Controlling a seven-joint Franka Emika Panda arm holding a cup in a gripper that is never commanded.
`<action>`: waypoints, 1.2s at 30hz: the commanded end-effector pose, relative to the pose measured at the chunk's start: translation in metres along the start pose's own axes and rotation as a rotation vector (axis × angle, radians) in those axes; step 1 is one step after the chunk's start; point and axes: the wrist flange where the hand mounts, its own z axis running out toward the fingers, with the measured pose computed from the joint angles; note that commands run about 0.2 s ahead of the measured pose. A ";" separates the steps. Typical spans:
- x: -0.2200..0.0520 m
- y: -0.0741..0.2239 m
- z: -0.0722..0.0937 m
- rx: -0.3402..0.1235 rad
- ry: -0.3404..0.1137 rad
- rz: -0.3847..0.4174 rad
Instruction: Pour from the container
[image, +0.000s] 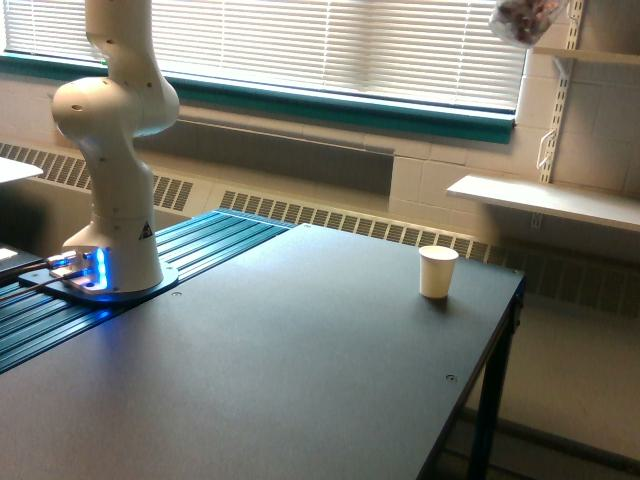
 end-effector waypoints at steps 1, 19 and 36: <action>-0.028 0.018 0.014 -0.039 -0.065 0.076; -0.158 0.012 0.056 -0.267 -0.210 -0.138; -0.252 0.068 0.091 -0.436 -0.385 -0.109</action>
